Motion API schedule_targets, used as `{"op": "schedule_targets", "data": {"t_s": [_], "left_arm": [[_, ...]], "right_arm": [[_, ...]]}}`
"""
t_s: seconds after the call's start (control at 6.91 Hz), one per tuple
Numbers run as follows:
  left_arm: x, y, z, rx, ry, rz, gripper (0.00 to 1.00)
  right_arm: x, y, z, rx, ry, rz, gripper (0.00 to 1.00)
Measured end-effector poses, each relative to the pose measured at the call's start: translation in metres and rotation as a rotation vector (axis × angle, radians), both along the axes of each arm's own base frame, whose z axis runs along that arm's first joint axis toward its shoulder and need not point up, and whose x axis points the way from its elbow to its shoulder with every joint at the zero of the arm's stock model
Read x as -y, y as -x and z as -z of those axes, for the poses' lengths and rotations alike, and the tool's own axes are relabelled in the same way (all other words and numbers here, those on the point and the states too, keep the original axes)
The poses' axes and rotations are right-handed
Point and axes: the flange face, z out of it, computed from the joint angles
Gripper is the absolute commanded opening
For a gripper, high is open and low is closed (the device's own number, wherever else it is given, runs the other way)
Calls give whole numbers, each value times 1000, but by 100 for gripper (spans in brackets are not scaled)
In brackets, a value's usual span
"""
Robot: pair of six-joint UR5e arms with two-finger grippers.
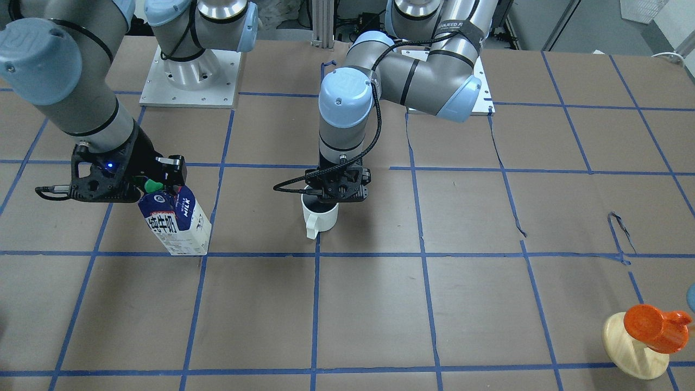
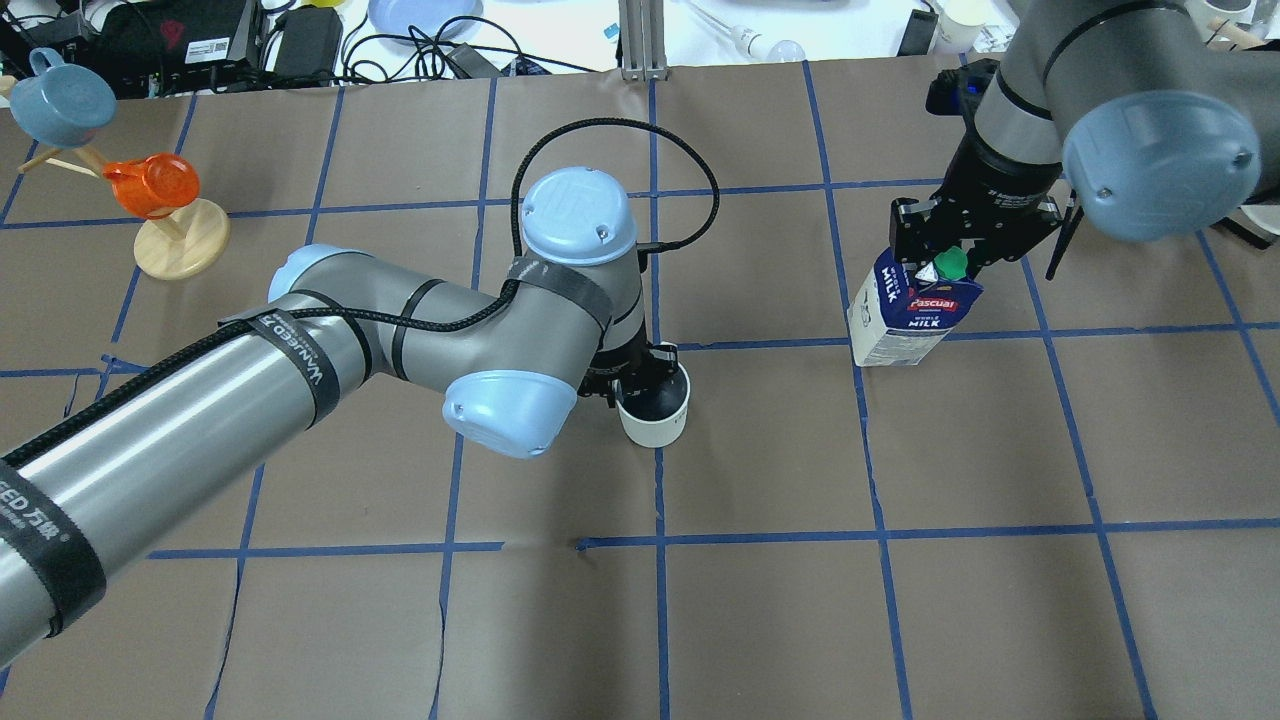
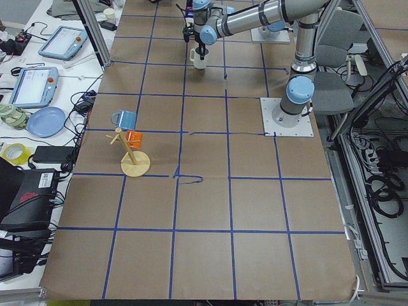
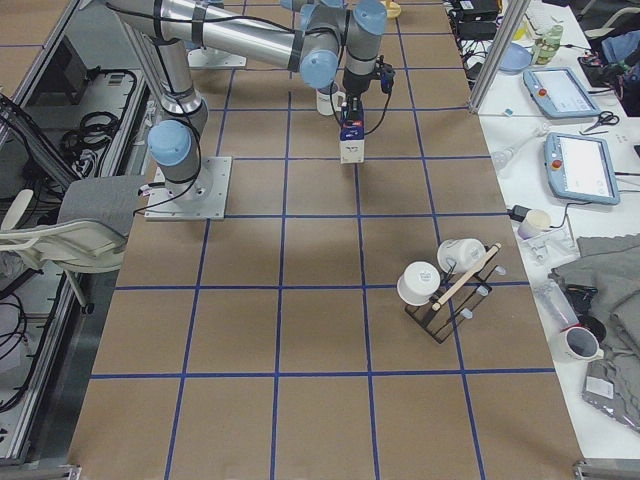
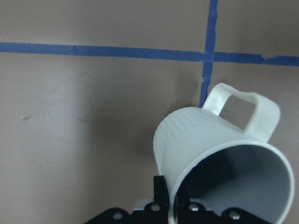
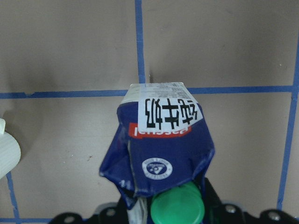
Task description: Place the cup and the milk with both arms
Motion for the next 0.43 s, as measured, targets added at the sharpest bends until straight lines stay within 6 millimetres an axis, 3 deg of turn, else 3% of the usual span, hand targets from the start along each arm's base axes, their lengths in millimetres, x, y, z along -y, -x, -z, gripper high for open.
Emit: {"op": "schedule_targets", "data": {"t_s": [0.29,0.43], "left_arm": [[9,-5,-20,-13,38,-7,94],[24,-19,-45,-24,82,-30,98]], "right_arm": [[7,-25,-6,-4,15,6,37],[9,-44,-7,-5,18,15,37]]}}
